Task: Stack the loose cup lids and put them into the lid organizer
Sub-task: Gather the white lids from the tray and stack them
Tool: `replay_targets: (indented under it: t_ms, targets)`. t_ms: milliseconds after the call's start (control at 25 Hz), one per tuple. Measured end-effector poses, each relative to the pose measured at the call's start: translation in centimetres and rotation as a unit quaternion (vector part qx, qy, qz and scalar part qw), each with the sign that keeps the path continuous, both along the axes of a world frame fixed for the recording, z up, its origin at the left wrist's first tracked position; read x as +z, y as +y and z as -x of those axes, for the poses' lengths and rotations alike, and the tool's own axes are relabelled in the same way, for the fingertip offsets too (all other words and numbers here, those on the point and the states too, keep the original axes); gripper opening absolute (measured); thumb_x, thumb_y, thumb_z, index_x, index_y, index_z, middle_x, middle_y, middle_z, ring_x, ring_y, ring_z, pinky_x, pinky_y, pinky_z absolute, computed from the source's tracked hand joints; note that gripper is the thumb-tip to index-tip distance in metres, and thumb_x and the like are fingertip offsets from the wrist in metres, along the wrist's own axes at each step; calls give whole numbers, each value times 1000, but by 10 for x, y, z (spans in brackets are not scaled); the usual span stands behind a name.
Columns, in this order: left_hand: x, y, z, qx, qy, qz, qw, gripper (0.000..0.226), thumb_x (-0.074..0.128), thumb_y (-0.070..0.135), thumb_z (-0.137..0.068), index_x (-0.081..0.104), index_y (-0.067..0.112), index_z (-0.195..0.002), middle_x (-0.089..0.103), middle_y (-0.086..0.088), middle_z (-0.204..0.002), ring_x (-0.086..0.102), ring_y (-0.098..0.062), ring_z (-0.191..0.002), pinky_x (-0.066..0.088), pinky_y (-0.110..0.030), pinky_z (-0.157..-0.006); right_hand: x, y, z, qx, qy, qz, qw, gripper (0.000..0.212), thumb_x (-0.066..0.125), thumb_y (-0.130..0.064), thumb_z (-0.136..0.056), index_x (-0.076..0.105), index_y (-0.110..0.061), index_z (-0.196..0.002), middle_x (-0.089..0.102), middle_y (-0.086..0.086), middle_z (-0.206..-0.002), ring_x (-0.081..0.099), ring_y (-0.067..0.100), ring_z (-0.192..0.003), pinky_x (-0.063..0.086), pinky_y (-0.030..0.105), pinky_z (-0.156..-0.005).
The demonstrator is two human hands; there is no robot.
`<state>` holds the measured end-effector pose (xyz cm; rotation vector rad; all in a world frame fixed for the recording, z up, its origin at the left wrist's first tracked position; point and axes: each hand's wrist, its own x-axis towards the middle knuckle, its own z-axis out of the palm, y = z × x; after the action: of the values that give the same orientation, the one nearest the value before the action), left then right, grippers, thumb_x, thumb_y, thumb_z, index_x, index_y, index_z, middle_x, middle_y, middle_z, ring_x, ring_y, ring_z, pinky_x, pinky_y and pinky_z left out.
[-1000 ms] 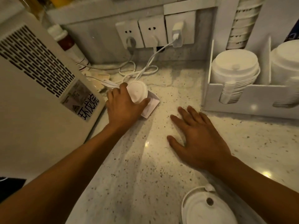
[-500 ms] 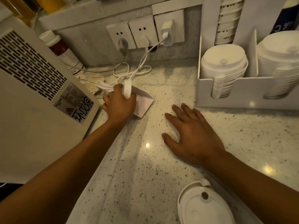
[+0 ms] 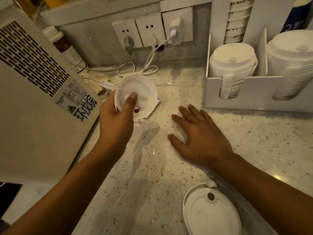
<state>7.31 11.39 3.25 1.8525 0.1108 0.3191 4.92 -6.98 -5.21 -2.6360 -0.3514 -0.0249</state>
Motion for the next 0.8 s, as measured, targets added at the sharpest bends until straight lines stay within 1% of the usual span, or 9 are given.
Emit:
replay_targets:
  t_ms: [120, 200, 320, 400, 480, 560, 640, 720, 800]
  targets:
    - [-1, 3, 20, -46, 59, 78, 994, 18, 61, 20, -94, 67, 29, -108, 75, 4, -102, 71, -15, -97, 56, -40, -89, -2, 1, 2, 11, -15, -8, 1000, 63, 38, -56, -94, 37, -26, -149, 23, 3, -162, 9, 21, -152, 7, 39, -123]
    - [-3, 2, 31, -76, 81, 101, 989, 21, 61, 18, -94, 67, 23, -113, 75, -2, -107, 71, -22, -101, 56, -45, -92, -2, -2, 8, -10, -28, -89, 996, 51, 47, -44, -94, 51, -23, -140, 42, 4, -154, 25, 21, -147, 16, 31, -118]
    - [-4, -1, 44, -97, 80, 93, 988, 22, 63, 18, -90, 69, 24, -110, 75, 0, -105, 71, -21, -101, 57, -41, -90, 7, -8, 12, -111, -3, -282, 953, 28, 57, -29, -93, 69, -23, -118, 68, -3, -124, 58, 11, -120, 41, 23, -104]
    - [-4, -4, 52, -105, 67, 66, 990, 20, 65, 23, -85, 70, 30, -103, 76, 4, -101, 71, -17, -99, 57, -37, -89, 18, -6, 8, -153, 22, -355, 922, 20, 57, -29, -94, 74, -22, -103, 74, -9, -100, 67, 4, -96, 54, 29, -93]
    - [-5, -7, 59, -126, 53, 34, 990, 21, 64, 27, -82, 70, 33, -100, 76, 7, -101, 71, -16, -99, 57, -35, -88, 34, -5, 9, -169, 52, -400, 899, 27, 54, -36, -96, 74, -19, -96, 75, -9, -89, 70, 6, -85, 58, 38, -87]
    - [-4, -8, 64, -143, 56, 75, 985, 21, 63, 25, -80, 74, 34, -96, 76, 8, -100, 71, -15, -99, 58, -30, -84, 51, -8, 18, -160, 84, -431, 884, 38, 48, -47, -98, 74, -19, -96, 76, -6, -85, 72, 8, -82, 58, 41, -86]
    - [-4, -7, 67, -162, 61, 113, 978, 23, 63, 23, -80, 76, 35, -94, 76, 7, -102, 71, -16, -101, 58, -29, -84, 68, -12, 32, -138, 115, -462, 868, 48, 42, -57, -96, 74, -22, -94, 77, -3, -83, 73, 13, -80, 57, 45, -86]
    - [-4, -6, 67, -172, 44, 81, 981, 23, 63, 23, -83, 75, 33, -99, 76, 7, -104, 70, -16, -102, 58, -31, -85, 77, -13, 44, -113, 168, -443, 873, 57, 37, -71, -88, 73, -26, -93, 77, -3, -84, 74, 17, -78, 56, 50, -84]
    - [-6, -5, 67, -212, 5, 1, 977, 22, 65, 24, -88, 72, 20, -109, 74, 3, -110, 68, -18, -107, 57, -37, -90, 81, -10, 50, -83, 234, -403, 881, 62, 39, -84, -71, 72, -33, -86, 77, -5, -86, 74, 17, -76, 57, 52, -83]
